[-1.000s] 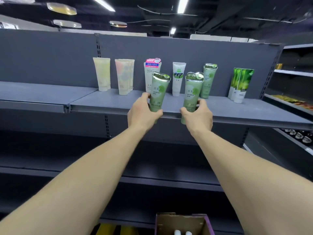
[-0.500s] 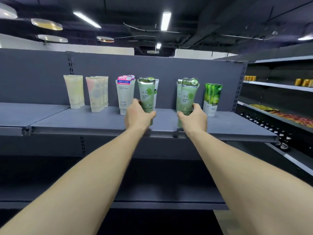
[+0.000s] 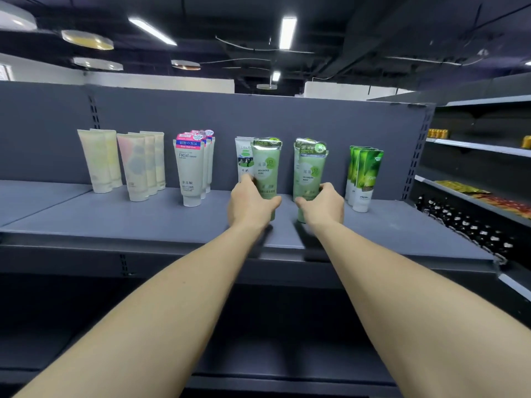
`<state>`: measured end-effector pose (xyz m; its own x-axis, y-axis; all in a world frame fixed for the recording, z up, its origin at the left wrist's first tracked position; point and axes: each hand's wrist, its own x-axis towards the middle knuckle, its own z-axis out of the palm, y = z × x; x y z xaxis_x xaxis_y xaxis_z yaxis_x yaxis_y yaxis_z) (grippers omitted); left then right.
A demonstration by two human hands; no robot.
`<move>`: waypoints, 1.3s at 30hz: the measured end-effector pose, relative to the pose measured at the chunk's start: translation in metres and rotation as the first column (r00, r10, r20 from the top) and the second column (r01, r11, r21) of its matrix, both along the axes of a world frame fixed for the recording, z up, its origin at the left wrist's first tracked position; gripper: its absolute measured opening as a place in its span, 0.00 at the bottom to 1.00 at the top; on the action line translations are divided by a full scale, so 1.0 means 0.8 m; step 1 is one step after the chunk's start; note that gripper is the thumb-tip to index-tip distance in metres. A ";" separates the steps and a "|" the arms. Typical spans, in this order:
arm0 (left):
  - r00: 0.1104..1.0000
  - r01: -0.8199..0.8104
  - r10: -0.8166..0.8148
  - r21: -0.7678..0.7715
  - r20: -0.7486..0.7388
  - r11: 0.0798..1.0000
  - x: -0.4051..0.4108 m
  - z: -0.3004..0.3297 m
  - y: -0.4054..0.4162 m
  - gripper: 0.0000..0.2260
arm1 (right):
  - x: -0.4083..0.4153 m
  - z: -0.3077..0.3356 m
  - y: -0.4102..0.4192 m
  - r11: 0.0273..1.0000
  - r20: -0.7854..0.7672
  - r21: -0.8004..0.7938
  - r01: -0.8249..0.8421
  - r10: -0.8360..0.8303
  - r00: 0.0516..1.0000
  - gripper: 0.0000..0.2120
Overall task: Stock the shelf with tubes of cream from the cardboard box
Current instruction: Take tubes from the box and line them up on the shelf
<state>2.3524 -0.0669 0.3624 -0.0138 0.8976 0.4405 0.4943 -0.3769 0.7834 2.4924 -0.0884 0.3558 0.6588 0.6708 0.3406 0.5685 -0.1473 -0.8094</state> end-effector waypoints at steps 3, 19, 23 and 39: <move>1.000 0.019 -0.019 0.009 0.004 1.000 0.005 0.003 0.016 0.21 | 0.003 0.000 0.020 1.000 -0.022 -0.012 0.002 -0.002 1.000 0.21; 0.997 0.067 -0.067 0.000 -0.033 0.998 0.031 -0.005 0.084 0.23 | 0.017 0.001 0.093 0.989 -0.026 -0.145 0.036 -0.040 0.999 0.11; 0.997 0.072 -0.072 -0.007 -0.041 0.997 0.031 -0.009 0.088 0.23 | 0.017 0.000 0.100 0.989 -0.029 -0.141 0.035 -0.040 0.999 0.10; 0.987 0.162 -0.162 -0.007 -0.016 0.987 0.094 -0.018 0.057 0.25 | 0.066 -0.002 0.039 0.995 0.103 -0.095 0.004 0.006 0.995 0.25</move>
